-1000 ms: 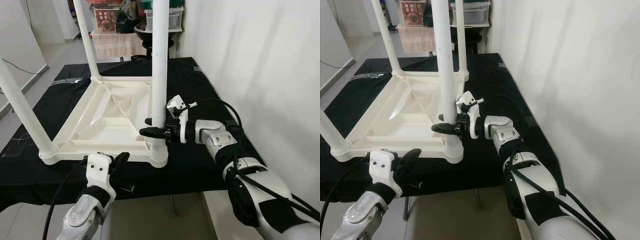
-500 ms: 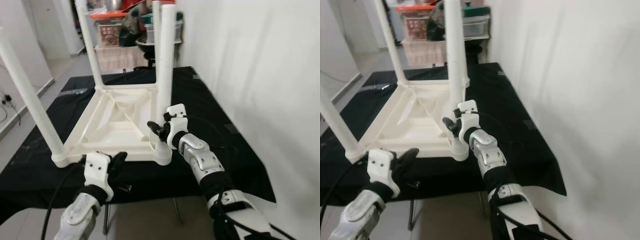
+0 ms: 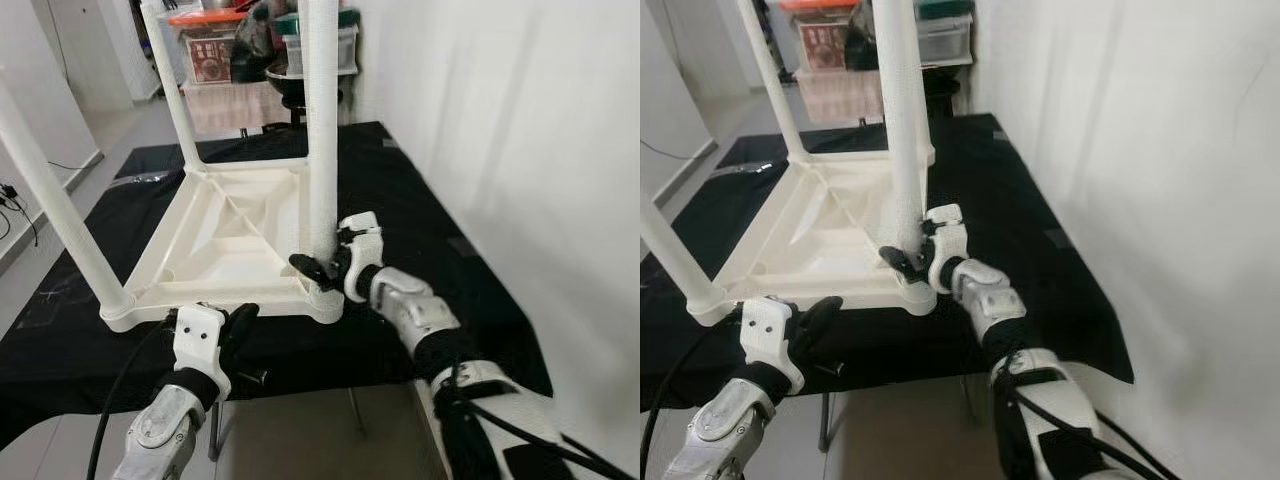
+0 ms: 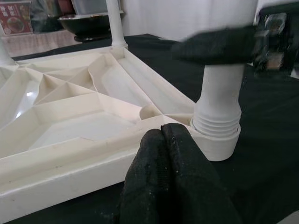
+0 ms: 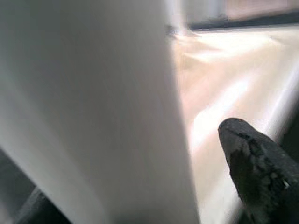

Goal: Building children table

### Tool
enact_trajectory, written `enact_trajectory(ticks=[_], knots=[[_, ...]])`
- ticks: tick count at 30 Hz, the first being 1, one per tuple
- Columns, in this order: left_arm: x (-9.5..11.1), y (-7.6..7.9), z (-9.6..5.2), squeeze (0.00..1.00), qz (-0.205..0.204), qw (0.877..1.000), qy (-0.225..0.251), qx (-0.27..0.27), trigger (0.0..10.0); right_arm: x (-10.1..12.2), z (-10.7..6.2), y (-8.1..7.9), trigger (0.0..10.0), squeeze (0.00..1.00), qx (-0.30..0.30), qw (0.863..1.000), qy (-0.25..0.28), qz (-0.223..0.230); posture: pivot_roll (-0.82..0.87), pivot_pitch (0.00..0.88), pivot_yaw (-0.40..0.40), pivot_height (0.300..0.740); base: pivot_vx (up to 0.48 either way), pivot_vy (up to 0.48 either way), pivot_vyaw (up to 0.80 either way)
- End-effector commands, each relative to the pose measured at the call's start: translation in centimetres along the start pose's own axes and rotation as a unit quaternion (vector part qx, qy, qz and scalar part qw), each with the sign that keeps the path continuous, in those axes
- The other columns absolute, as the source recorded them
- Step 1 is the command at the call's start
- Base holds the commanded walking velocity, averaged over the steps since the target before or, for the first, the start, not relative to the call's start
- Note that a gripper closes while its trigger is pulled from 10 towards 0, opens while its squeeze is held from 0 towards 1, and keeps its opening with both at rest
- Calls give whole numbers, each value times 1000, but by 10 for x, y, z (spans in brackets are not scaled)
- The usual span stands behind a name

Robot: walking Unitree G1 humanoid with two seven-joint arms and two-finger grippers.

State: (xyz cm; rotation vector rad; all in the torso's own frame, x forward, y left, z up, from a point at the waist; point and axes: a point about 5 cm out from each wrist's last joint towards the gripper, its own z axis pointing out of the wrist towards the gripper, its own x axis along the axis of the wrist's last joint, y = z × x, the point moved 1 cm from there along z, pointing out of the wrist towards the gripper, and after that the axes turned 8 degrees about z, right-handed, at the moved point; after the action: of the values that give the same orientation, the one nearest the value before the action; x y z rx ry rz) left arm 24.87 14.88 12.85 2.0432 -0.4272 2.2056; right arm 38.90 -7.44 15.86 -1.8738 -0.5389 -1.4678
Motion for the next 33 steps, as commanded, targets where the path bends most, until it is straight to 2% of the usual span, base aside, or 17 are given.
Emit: enact_trajectory(ticks=[1,3,5,8,9,19,21,23,25,26,27,28,29,30,31,32,33], knots=[[-4,-3,0,0,-2,1000,-11,3,10000,8,1,-6,10000,0,48,999,2,-22,11,0,25,740,0,0,0],[-4,-3,0,0,-2,1000,-10,3,10000,9,0,-6,10000,0,75,997,-9,-34,11,0,25,740,0,0,0],[-4,-2,0,0,-3,1000,-10,4,10000,11,0,-11,10000,0,130,989,-33,-62,21,0,18,740,0,0,0],[-4,-1,0,0,-3,1000,-10,5,10000,13,1,-14,10000,0,148,986,-40,-65,22,0,15,740,0,0,0],[-4,-1,0,0,-3,1000,-10,6,10000,15,2,-16,0,0,160,984,-46,-61,25,0,13,740,0,0,0],[-5,2,-1,0,-7,1000,-8,7,10000,18,1,-14,0,0,159,985,-50,-53,18,0,3,740,0,0,0],[-5,5,-1,0,-10,1000,-7,6,10000,17,-6,-2,0,0,127,990,-43,-45,18,0,-9,740,0,0,0],[-5,6,-2,0,-11,1000,-7,6,10000,14,-14,13,0,0,75,997,-27,-10,16,0,-14,740,0,0,0],[-5,6,-2,0,-11,1000,-7,6,10000,14,-14,13,0,0,75,997,-27,-10,16,0,-14,740,0,0,0],[-5,6,-2,0,-11,1000,-7,6,10000,7,-14,25,0,0,-35,999,-18,-2,8,0,-22,740,0,0,0],[-4,5,-2,0,-11,1000,-7,6,10000,-13,-19,37,0,0,-165,986,-8,25,4,0,-19,740,0,0,0],[-4,5,-2,0,-11,1000,-6,6,10000,-27,-26,43,0,0,-254,966,-4,41,4,0,-19,740,0,0,0],[-4,5,-2,0,-11,1000,-6,6,10000,-27,-26,43,0,0,-254,966,-4,41,4,0,-19,740,0,0,0],[-3,5,-2,0,-11,1000,-6,6,10000,-36,-32,46,0,0,-305,951,-3,52,4,0,-19,740,0,0,0],[-4,4,-1,0,-10,1000,-7,6,10000,-49,-28,30,0,0,-285,958,-1,43,-19,0,12,740,0,0,0],[-4,4,-1,0,-10,1000,-7,6,10000,-49,-28,30,0,0,-285,958,-1,43,-19,0,12,740,0,0,0],[-5,3,-1,0,-10,1000,-8,7,10000,-45,-21,20,0,0,-257,966,10,21,-14,0,7,740,0,0,0]])
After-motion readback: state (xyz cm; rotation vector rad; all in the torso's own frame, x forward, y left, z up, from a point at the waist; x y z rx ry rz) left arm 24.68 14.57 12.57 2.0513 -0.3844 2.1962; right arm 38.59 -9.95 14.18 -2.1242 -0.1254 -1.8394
